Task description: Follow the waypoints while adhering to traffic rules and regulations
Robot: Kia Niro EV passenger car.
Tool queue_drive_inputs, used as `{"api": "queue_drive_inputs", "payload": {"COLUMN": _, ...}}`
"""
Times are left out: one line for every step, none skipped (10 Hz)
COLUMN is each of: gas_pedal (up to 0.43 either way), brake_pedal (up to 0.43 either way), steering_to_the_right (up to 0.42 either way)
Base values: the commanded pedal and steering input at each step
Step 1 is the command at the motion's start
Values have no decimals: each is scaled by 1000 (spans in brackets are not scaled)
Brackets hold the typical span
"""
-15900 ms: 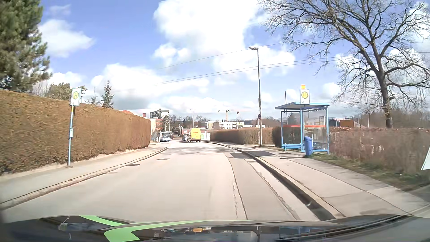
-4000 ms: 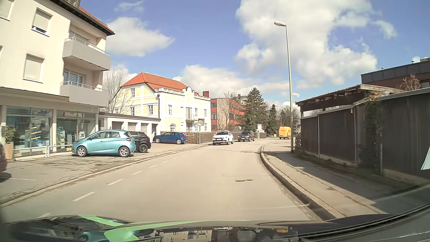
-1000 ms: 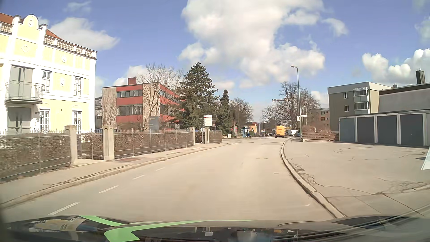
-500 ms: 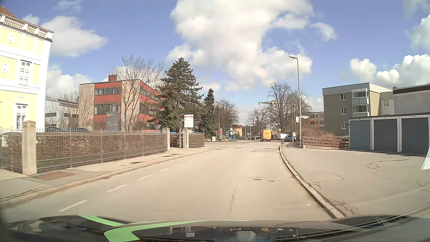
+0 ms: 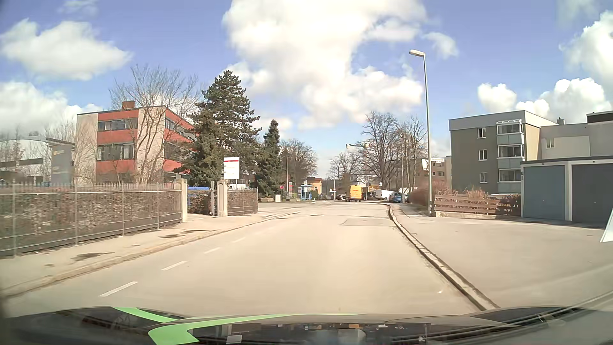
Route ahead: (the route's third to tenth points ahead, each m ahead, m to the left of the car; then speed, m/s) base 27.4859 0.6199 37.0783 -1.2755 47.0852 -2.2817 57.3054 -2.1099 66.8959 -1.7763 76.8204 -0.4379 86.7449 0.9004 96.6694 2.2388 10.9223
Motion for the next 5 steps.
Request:
{"api": "queue_drive_inputs", "payload": {"gas_pedal": 39, "brake_pedal": 0, "steering_to_the_right": 50}}
{"api": "queue_drive_inputs", "payload": {"gas_pedal": 47, "brake_pedal": 0, "steering_to_the_right": 49}}
{"api": "queue_drive_inputs", "payload": {"gas_pedal": 79, "brake_pedal": 0, "steering_to_the_right": 48}}
{"api": "queue_drive_inputs", "payload": {"gas_pedal": 79, "brake_pedal": 0, "steering_to_the_right": 46}}
{"api": "queue_drive_inputs", "payload": {"gas_pedal": 79, "brake_pedal": 0, "steering_to_the_right": 41}}
